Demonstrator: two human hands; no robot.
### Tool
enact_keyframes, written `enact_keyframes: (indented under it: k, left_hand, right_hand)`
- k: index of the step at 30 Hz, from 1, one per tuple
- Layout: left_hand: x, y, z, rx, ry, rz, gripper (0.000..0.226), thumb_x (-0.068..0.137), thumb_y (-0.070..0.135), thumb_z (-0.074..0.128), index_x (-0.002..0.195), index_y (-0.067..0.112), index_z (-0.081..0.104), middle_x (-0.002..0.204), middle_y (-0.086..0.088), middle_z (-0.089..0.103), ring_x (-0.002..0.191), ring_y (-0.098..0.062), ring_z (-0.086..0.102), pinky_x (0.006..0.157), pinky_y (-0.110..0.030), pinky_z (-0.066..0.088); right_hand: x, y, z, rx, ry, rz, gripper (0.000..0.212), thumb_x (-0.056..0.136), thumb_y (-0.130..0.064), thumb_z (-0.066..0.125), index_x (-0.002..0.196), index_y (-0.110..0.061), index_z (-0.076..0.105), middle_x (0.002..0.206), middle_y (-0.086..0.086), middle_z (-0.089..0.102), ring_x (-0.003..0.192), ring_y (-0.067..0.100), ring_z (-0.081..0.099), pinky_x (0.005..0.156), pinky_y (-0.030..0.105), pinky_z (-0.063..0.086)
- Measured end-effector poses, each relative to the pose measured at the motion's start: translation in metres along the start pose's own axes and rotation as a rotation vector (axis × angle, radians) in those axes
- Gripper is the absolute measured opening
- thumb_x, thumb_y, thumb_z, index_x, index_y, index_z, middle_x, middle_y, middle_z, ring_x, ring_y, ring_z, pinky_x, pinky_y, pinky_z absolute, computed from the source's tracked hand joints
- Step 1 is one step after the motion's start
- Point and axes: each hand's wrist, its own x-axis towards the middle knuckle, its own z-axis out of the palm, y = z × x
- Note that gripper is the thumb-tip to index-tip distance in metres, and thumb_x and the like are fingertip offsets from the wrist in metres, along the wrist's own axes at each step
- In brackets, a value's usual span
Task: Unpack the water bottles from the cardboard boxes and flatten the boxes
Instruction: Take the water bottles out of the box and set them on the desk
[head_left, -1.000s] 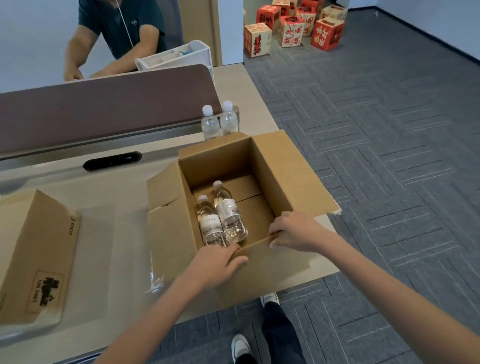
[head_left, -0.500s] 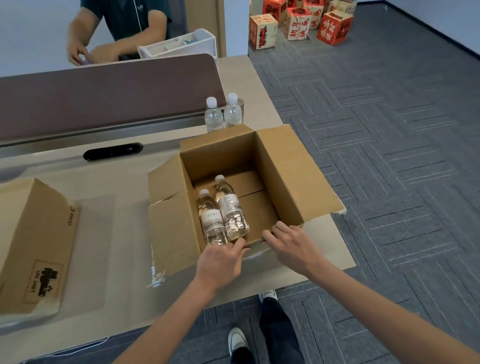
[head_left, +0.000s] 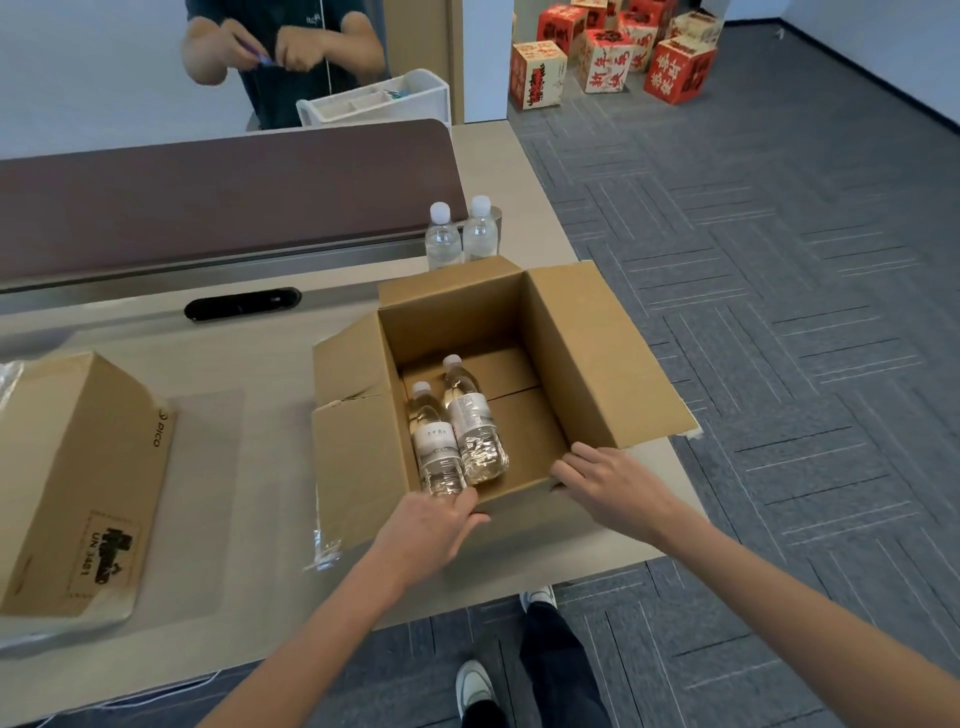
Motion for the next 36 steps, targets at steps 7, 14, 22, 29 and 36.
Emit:
enact_keyframes:
  k: [7, 14, 22, 29, 36]
  left_hand:
    - [-0.003, -0.017, 0.000, 0.007, 0.026, 0.140, 0.029, 0.097, 0.041, 0.045, 0.087, 0.017, 0.058, 0.046, 0.015, 0.035, 0.035, -0.001, 0.021, 0.035, -0.011, 0.022]
    - [-0.008, -0.022, -0.002, -0.082, 0.132, 0.161, 0.019, 0.084, 0.033, 0.064, 0.090, 0.017, 0.055, 0.048, 0.012, 0.049, 0.038, -0.001, 0.023, 0.040, -0.012, 0.035]
    - [-0.009, -0.036, 0.000, -0.074, 0.103, 0.217, 0.033, 0.100, 0.046, 0.029, 0.093, 0.019, 0.047, 0.054, 0.010, 0.054, 0.040, -0.003, 0.049, 0.047, -0.017, 0.048]
    - [-0.003, -0.045, -0.010, -0.104, 0.078, 0.261, 0.055, 0.106, 0.049, 0.014, 0.091, 0.024, 0.061, 0.067, 0.009, 0.065, 0.057, -0.005, 0.061, 0.054, -0.019, 0.052]
    - [0.009, -0.045, -0.019, -0.116, 0.112, 0.164, 0.047, 0.105, 0.042, 0.025, 0.089, 0.027, 0.067, 0.078, 0.010, 0.070, 0.071, -0.006, 0.064, 0.069, -0.023, 0.051]
  right_hand:
    - [-0.023, 0.000, -0.002, -0.016, -0.028, 0.237, 0.038, 0.068, 0.002, 0.077, 0.098, -0.013, 0.059, 0.082, -0.003, 0.056, 0.069, 0.015, 0.054, 0.045, 0.022, 0.037]
    - [-0.018, -0.015, -0.004, -0.042, -0.012, 0.256, 0.044, 0.053, 0.014, 0.063, 0.088, -0.012, 0.057, 0.069, -0.002, 0.054, 0.056, 0.015, 0.049, 0.042, 0.020, 0.020]
    - [-0.019, -0.027, 0.000, 0.119, 0.052, 0.353, 0.017, 0.079, -0.006, 0.073, 0.086, -0.014, 0.061, 0.075, -0.005, 0.058, 0.066, 0.014, 0.051, 0.048, 0.021, 0.039]
    - [-0.018, -0.026, -0.001, 0.140, 0.044, 0.355, 0.009, 0.090, -0.022, 0.054, 0.089, -0.015, 0.060, 0.081, -0.004, 0.058, 0.077, 0.015, 0.052, 0.055, 0.023, 0.043]
    - [0.018, -0.024, -0.014, 0.198, 0.179, 0.412, 0.014, 0.091, -0.015, 0.049, 0.087, -0.014, 0.062, 0.081, -0.003, 0.062, 0.077, 0.015, 0.052, 0.051, 0.025, 0.045]
